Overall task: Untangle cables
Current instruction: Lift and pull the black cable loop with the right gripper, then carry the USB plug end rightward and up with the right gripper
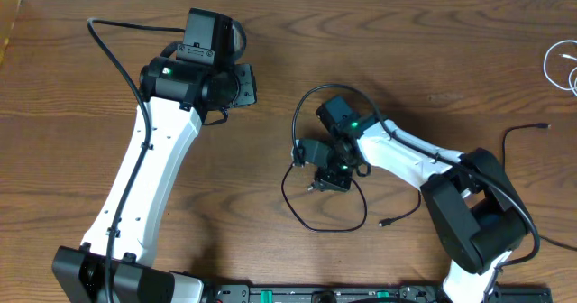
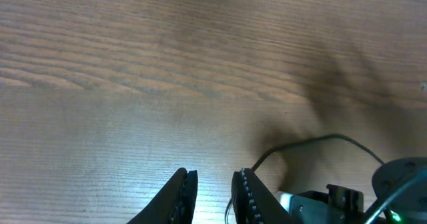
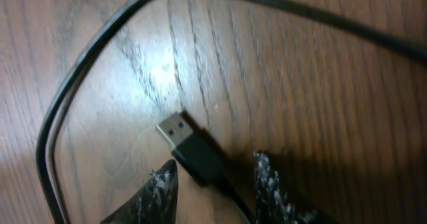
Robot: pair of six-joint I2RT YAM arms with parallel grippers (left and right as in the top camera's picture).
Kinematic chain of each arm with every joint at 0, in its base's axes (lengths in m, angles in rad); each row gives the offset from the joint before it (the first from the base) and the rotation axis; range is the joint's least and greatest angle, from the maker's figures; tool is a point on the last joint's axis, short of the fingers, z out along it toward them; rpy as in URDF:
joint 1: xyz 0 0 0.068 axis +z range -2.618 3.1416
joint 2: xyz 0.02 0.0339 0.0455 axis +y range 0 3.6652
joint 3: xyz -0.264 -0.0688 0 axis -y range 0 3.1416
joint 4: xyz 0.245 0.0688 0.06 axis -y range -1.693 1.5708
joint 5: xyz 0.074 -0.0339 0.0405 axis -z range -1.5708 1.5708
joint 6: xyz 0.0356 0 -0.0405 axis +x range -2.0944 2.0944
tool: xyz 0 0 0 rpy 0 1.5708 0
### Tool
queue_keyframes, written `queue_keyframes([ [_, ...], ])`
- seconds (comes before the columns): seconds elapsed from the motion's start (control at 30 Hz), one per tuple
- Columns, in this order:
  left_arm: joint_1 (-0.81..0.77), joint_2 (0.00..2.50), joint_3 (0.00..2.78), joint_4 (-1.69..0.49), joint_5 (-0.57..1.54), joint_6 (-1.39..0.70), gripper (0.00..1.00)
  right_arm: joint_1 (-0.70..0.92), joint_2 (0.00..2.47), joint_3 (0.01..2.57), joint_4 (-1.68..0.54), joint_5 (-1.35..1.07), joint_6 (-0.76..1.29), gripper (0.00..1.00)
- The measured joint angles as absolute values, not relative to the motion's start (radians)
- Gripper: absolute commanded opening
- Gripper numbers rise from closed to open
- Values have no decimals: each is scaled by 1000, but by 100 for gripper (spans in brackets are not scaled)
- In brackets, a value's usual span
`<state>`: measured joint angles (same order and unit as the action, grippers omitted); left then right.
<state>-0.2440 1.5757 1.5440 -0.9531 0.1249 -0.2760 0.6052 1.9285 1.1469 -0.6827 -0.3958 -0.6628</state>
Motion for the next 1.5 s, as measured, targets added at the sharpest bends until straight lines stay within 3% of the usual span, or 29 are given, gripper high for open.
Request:
queue_keyframes([
  [0.2,-244,1576,1544,-953,125,-273,25,606,1955,1164,-661,-418,-637,1],
  [0.5,-244,1576,1544,-946,125,-272,25,604,1956,1185,-629,-354,-372,1],
  [0.87,-244,1576,1544,-947,134,-260,27,434,1897,1369,-852,-334,-71,1],
  [0.97,-244,1576,1544,-947,181,-239,33,369,1814,1415,-852,-384,-23,1],
  [1.2,-266,1576,1542,-946,385,-129,64,219,1634,1458,-817,-462,128,1],
  [1.5,-346,1594,1513,-945,646,140,79,120,1579,1458,-834,-601,183,1],
])
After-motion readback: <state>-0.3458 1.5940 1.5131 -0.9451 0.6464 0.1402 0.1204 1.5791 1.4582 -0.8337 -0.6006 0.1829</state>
